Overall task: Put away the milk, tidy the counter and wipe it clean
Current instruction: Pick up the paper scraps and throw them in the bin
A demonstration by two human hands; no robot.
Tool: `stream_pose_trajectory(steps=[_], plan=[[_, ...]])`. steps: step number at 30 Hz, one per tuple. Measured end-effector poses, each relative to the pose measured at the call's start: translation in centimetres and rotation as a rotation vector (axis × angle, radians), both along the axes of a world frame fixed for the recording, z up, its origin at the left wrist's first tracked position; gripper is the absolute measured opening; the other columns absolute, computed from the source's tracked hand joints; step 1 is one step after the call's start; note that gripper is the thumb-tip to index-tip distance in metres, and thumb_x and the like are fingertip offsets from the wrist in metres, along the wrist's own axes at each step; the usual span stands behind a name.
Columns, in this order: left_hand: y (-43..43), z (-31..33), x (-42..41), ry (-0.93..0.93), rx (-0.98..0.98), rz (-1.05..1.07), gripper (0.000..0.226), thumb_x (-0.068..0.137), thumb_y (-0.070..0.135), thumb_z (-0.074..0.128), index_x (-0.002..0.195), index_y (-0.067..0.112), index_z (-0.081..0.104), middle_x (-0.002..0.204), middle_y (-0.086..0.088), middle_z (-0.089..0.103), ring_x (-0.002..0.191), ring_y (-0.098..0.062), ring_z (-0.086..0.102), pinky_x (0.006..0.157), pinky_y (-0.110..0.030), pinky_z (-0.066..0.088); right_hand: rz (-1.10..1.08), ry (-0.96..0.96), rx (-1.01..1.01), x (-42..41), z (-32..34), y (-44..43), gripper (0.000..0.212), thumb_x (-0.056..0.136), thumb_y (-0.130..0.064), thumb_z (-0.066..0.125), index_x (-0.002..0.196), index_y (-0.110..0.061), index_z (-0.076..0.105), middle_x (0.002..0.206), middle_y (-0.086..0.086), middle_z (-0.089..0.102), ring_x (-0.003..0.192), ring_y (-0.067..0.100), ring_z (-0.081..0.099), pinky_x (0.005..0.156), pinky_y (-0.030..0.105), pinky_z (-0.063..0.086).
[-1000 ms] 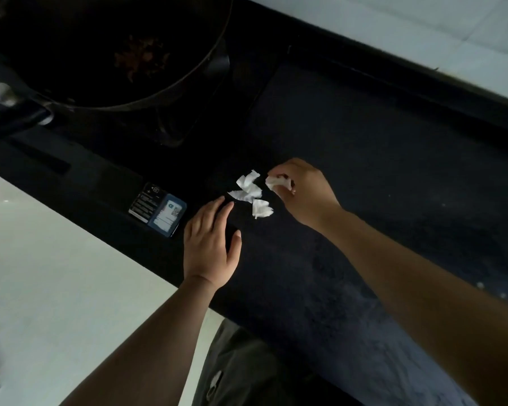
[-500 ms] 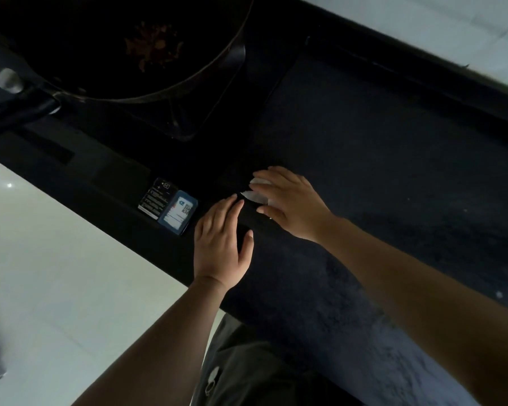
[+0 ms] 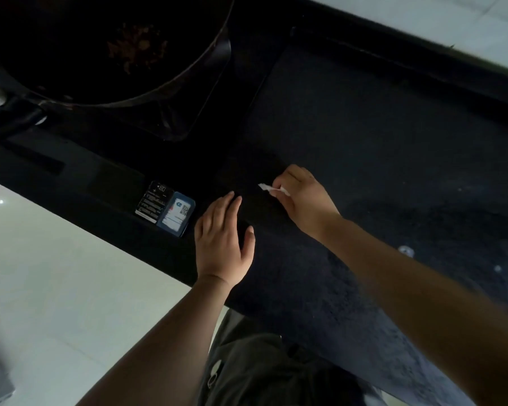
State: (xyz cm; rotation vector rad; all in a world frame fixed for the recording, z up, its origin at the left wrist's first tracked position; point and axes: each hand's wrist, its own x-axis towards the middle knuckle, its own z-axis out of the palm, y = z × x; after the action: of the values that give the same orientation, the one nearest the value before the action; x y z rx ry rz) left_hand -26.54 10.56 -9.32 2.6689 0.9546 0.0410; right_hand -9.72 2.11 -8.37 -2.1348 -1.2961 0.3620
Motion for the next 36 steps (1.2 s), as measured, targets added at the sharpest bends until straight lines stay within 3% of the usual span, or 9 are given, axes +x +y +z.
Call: stream_pose_trajectory(steps=[5,9,13,17,20,25,30,36], plan=[[-0.1,0.0,-0.1,0.013,-0.002,-0.009,0.057,0.087,0.041,0.038,0.138,0.015,0.041,0.147,-0.005,0.041,0.134,-0.025,0.036,0.105,-0.045,0.033,-0.183,0.144,0.005,-1.0,1.1,-1.0,0.013,0.092,-0.016,0.055,0.092,-0.003,0.058,0.093,0.007,0.052,0.069,0.015,0.048,0.056,0.019,0.039],[-0.1,0.0,-0.1,0.015,-0.004,-0.017,0.058,0.087,0.041,0.038,0.138,0.014,0.041,0.147,-0.005,0.041,0.134,-0.025,0.036,0.104,-0.046,0.034,-0.39,0.41,-0.02,-2.6,2.1,-1.7,0.011,0.094,-0.018,0.05,0.088,-0.009,0.052,0.094,0.004,0.056,0.068,0.014,0.061,0.057,0.022,0.052],[-0.1,-0.1,0.0,0.015,-0.012,-0.032,0.057,0.088,0.04,0.037,0.138,0.015,0.04,0.147,-0.007,0.04,0.135,-0.026,0.035,0.105,-0.048,0.032,-0.565,0.606,-0.049,-4.4,2.9,-2.8,0.012,0.096,-0.022,0.046,0.09,-0.013,0.053,0.074,-0.003,0.063,0.055,-0.002,0.056,0.047,0.012,0.042],[0.0,0.0,-0.2,0.01,-0.039,-0.064,0.057,0.089,0.04,0.034,0.139,0.015,0.039,0.148,-0.007,0.038,0.137,-0.027,0.032,0.106,-0.048,0.029,-0.663,0.548,0.016,-6.5,3.7,-4.2,0.013,0.097,-0.026,0.044,0.096,-0.016,0.053,0.073,-0.007,0.057,0.053,0.003,0.049,0.046,0.019,0.04],[0.4,0.0,-0.7,-0.016,-0.077,-0.109,0.057,0.089,0.043,0.035,0.139,0.015,0.041,0.149,-0.008,0.037,0.138,-0.028,0.03,0.108,-0.05,0.026,-0.729,0.495,0.038,-8.0,4.5,-5.5,0.015,0.097,-0.024,0.045,0.099,-0.016,0.057,0.066,-0.012,0.052,0.054,0.0,0.049,0.047,0.012,0.036],[1.3,1.4,-1.1,-0.063,-0.168,-0.289,0.063,0.087,0.052,0.03,0.136,0.014,0.044,0.145,-0.008,0.043,0.136,-0.029,0.033,0.107,-0.051,0.027,-0.839,0.423,0.059,-10.9,6.3,-8.8,0.02,0.093,-0.023,0.051,0.077,-0.012,0.058,0.06,-0.012,0.046,0.055,-0.007,0.047,0.05,0.01,0.035],[-1.1,4.8,-1.0,-0.175,-0.258,-0.59,0.056,0.089,0.044,0.038,0.131,0.008,0.05,0.133,-0.01,0.054,0.125,-0.027,0.046,0.105,-0.038,0.032,-0.977,0.34,0.063,-15.1,8.1,-14.2,0.03,0.092,-0.026,0.053,0.067,-0.011,0.054,0.056,-0.013,0.047,0.054,-0.001,0.049,0.049,0.013,0.034],[-10.0,8.3,-2.5,-0.064,-0.47,-0.963,0.056,0.086,0.049,0.038,0.127,0.014,0.052,0.121,0.002,0.058,0.113,-0.008,0.049,0.095,-0.02,0.034,-1.248,0.259,0.054,-23.3,10.0,-23.1,0.035,0.092,-0.03,0.052,0.064,-0.008,0.048,0.049,-0.005,0.046,0.046,0.011,0.042,0.047,0.023,0.033]])
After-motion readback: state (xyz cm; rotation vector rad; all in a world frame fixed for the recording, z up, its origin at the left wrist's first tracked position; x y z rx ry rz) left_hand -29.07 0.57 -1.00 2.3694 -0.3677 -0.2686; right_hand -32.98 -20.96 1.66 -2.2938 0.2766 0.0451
